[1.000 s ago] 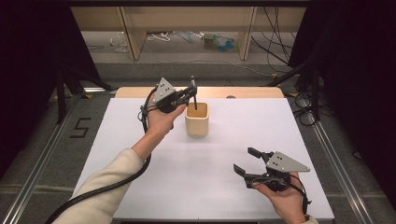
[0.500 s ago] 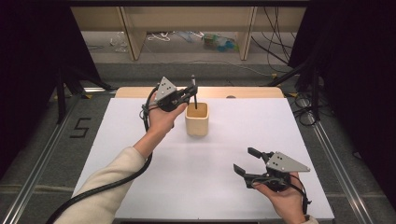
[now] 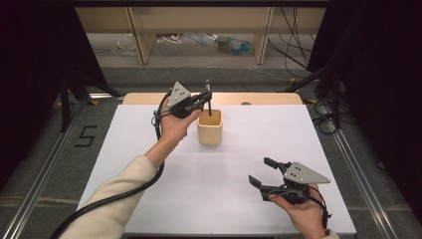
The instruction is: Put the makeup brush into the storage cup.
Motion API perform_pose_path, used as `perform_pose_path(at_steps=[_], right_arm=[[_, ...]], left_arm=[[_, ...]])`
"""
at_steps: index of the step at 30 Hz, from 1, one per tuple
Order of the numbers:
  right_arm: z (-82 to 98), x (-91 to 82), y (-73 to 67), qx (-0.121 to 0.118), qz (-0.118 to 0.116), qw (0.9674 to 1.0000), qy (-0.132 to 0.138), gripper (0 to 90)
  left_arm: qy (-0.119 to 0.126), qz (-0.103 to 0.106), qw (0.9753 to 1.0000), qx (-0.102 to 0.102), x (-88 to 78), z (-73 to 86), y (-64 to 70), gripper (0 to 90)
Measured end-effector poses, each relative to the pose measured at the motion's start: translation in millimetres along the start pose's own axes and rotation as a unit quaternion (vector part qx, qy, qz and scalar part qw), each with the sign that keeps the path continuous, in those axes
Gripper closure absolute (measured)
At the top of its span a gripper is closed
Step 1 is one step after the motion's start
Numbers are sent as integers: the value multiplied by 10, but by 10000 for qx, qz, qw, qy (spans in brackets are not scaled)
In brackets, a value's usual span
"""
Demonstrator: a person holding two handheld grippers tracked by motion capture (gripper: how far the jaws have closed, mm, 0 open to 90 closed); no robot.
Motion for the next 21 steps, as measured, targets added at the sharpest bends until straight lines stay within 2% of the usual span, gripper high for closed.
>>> perform_pose_path(at_steps=[14,21], right_arm=[[-1,6,-2,9,16,10000,44,230],[2,-3,-20,82,-71,9999,-66,230]], left_arm=[[-42,1,10000,37,55,-1,11,832],[-66,-22,10000,38,91,12,9,831]])
Point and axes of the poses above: each handheld gripper's, and its own axes: x roughly forward along the jaws, z roughly out of its underside, y roughly to its right, the point moved 2 cm from there along x, roughly forward along the jaws, and after that the axes turned 12 degrees about -y, right-handed, at the moved point
